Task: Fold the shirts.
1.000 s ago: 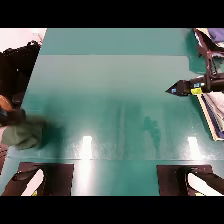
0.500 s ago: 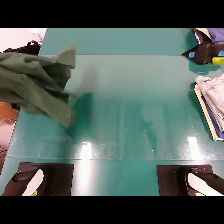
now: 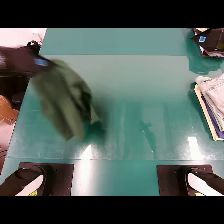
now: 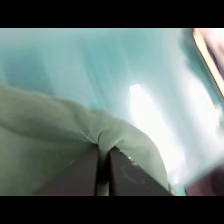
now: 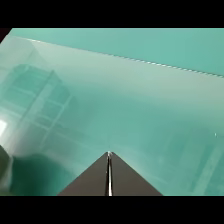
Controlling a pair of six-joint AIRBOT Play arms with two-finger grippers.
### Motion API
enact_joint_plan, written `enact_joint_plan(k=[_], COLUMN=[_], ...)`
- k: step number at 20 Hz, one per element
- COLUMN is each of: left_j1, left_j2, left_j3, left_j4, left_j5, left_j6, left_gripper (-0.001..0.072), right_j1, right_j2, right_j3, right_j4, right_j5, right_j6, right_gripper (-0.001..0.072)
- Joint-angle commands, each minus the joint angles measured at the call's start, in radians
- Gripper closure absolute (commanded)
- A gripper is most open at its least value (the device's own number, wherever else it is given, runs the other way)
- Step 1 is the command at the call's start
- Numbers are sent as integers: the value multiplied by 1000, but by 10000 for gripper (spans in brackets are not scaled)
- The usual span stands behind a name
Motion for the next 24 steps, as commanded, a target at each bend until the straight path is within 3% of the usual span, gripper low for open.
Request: enact_joint_plan(k=[1, 5, 6, 7, 12, 17, 22, 24], left_j1=[-290, -485, -501, -502, -289, -32, -52, -100], left_j2=[-180, -420, -463, -491, -503, -506, -559, -581], left_j3=[-29, -29, -29, -29, -25, -137, -327, -340], left_j4=[65, 63, 63, 66, 190, 126, -99, -108], left_j5=[106, 216, 238, 253, 196, 179, 223, 253], left_j6=[-4, 58, 66, 65, 66, 75, 233, 238], left_gripper=[684, 663, 386, 155, 168, 167, 169, 168], right_j1=[0, 0, 0, 0, 0, 0, 0, 0], right_j2=[0, 0, 0, 0, 0, 0, -3, -3], right_j3=[6, 6, 6, 6, 6, 5, 5, 5], right_j4=[1, 1, 0, -3, -3, -3, -3, -3], right_j5=[3, 4, 6, 8, 10, 10, 10, 10], right_j6=[1, 1, 1, 1, 1, 1, 1, 1], right_gripper=[696, 695, 695, 695, 695, 696, 695, 695])
